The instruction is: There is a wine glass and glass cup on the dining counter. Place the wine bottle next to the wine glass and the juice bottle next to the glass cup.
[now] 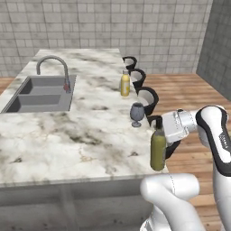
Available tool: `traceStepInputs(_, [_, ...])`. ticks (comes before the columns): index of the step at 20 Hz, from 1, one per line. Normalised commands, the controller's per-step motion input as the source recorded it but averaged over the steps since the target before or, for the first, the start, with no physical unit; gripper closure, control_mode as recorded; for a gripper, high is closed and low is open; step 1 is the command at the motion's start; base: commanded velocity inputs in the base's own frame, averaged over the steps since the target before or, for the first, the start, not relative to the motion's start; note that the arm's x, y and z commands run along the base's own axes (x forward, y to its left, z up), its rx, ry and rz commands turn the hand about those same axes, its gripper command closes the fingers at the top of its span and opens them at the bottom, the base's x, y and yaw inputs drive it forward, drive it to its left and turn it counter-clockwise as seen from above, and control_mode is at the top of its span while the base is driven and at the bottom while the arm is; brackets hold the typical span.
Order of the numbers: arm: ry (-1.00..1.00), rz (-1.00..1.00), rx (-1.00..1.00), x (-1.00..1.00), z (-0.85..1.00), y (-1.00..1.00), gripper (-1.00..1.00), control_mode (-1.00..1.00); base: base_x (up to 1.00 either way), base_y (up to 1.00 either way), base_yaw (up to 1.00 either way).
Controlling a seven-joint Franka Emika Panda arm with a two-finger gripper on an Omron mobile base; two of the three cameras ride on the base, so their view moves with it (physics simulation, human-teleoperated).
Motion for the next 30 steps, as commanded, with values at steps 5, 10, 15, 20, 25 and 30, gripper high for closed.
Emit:
traceStepInputs(5, [0.04,0.00,0.09,0.45,0.00,-0.25,1.00,-1.00,0.09,-0.06,0.00])
traceStepInputs(10, [0.00,0.02,0.09,0.50,0.00,-0.33,1.00,-1.00,0.00,0.00,0.00])
traceStepInputs(15, [-0.01,0.07,0.04,0.29,-0.03,-0.26,1.00,-1.00,0.00,0.00,0.00])
traceStepInputs(20, [0.00,0.07,0.00,0.46,-0.09,-0.16,1.00,-1.00,0.00,0.00,0.00])
traceStepInputs(25, [0.00,0.08,0.00,0.54,-0.12,-0.03,1.00,-1.00,0.00,0.00,0.00])
traceStepInputs(30, [-0.01,0.07,0.00,0.56,-0.13,0.00,1.00,-1.00,0.00,0.00,0.00])
